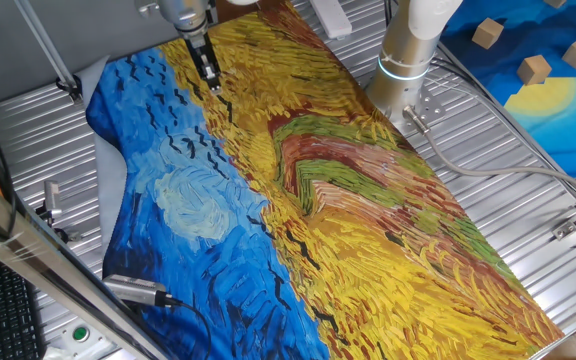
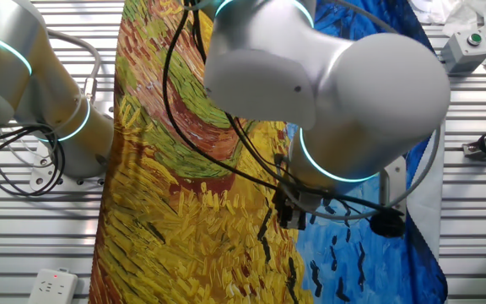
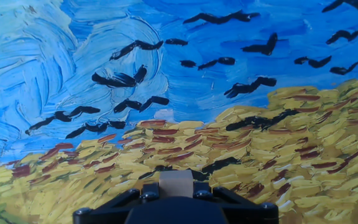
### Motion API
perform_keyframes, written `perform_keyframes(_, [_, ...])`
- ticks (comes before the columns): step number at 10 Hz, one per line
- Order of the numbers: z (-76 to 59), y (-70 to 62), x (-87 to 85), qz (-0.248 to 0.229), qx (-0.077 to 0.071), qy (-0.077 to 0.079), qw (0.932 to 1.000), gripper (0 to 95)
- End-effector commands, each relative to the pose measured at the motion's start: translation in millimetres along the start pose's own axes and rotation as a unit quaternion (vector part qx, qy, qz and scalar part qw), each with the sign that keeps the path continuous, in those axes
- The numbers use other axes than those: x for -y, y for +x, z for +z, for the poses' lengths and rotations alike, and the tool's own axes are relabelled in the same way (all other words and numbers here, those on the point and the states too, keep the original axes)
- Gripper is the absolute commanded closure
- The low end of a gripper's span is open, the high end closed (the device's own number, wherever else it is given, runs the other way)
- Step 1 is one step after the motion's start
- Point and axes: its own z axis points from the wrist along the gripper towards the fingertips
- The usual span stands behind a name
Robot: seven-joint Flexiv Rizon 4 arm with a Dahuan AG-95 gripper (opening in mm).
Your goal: Pick up the small block on the left and move it to the right
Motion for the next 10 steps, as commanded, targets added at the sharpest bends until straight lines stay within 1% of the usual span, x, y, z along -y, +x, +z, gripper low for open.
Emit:
perform_keyframes(1, [1.0,-1.0,-0.3,-0.001,0.002,-0.003,1.0000,95.0])
perform_keyframes(4, [1.7,-1.6,-0.5,-0.001,0.003,-0.003,1.0000,95.0])
perform_keyframes(8, [13.6,-7.6,-2.4,-0.002,0.005,-0.003,1.0000,95.0])
perform_keyframes(10, [13.0,-10.4,-6.2,0.001,0.005,-0.003,1.0000,95.0])
